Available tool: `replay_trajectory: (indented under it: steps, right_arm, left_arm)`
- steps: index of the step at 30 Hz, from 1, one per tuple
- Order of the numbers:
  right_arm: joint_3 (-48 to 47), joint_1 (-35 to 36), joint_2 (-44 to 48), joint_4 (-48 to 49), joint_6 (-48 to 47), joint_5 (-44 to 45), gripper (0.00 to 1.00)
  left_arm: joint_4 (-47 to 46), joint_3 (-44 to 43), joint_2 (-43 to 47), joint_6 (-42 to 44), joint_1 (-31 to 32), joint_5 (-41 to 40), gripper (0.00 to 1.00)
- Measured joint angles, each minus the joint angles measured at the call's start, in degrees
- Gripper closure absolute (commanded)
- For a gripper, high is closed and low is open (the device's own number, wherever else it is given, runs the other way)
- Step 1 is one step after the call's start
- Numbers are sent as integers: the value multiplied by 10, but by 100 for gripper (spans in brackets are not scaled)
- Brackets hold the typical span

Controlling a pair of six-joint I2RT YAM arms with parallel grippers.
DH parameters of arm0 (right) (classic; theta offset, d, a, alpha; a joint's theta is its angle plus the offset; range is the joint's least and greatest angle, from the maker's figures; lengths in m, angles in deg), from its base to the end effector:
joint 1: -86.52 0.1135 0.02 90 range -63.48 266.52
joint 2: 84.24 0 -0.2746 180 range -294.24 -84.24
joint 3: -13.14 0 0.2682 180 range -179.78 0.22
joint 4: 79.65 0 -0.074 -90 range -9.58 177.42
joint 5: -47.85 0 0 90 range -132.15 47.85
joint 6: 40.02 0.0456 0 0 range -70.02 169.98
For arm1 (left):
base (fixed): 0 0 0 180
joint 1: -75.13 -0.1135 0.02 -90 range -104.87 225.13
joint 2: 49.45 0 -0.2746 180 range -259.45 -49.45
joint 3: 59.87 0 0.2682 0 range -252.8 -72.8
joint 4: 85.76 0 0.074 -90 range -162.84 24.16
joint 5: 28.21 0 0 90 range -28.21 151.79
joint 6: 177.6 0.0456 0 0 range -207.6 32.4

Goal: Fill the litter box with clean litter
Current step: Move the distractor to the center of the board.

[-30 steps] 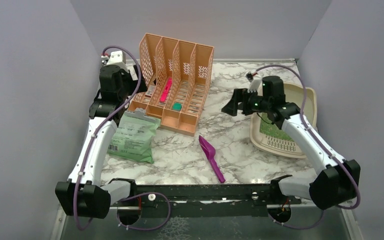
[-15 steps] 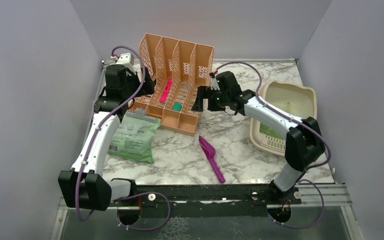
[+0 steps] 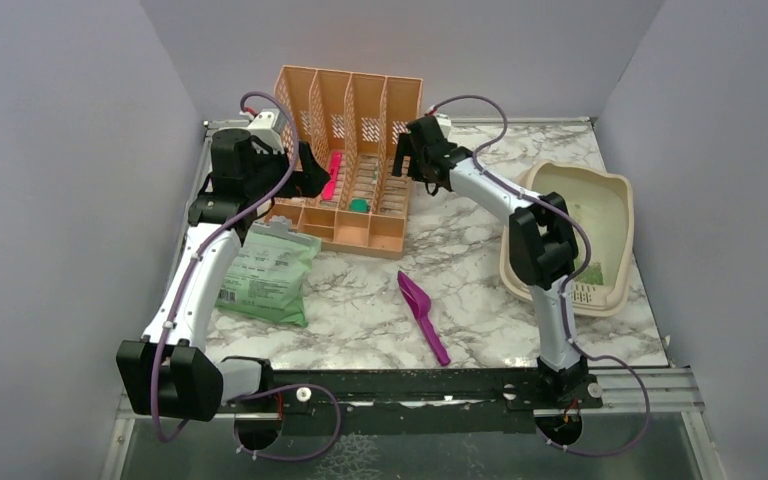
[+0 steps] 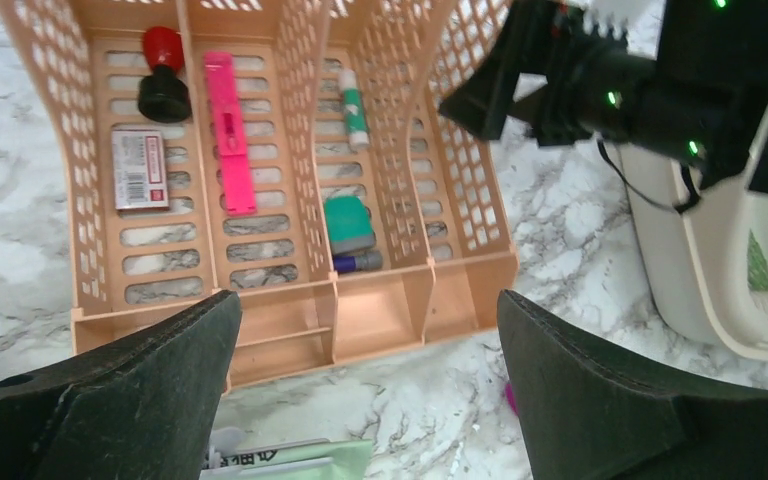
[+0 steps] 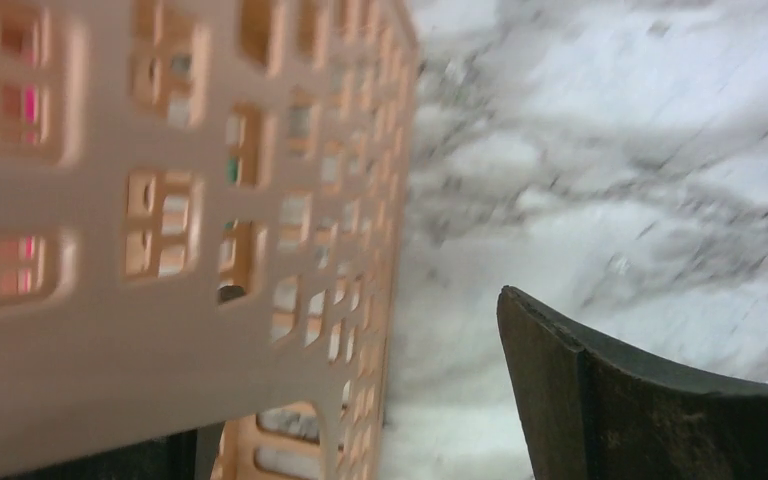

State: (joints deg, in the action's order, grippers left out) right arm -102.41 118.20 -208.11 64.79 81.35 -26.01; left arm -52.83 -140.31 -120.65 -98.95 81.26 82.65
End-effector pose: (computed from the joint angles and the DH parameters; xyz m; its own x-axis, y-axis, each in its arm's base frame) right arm 0.4520 0.2641 0.2210 -0.6775 0.1695 -0.7157 0.0219 0.9773 0.2107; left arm 0.2995 -0.0485 0.3697 -0.4751 -0.1339 -0.8697 0.3371 0.8852 -0.3205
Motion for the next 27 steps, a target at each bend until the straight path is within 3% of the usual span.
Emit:
replay_trajectory:
  steps: [7,14,18,27]
  right_arm:
    - [-144,-61,-78,-6,-14,11,6]
    - [-187,-88,-89,-9,-17,-8,3]
    - [-81,-98,-25,14,-39,-74,0]
    - [197,-111,258,68,-85,-161,0]
  left_arm:
    - [-2,1,-23,7,26,59,1]
    - [7,-6,-105,18,136,57,1]
    - [11,-6,-135,19,173,44,2]
    - [12,-12,-183,20,235,5,1]
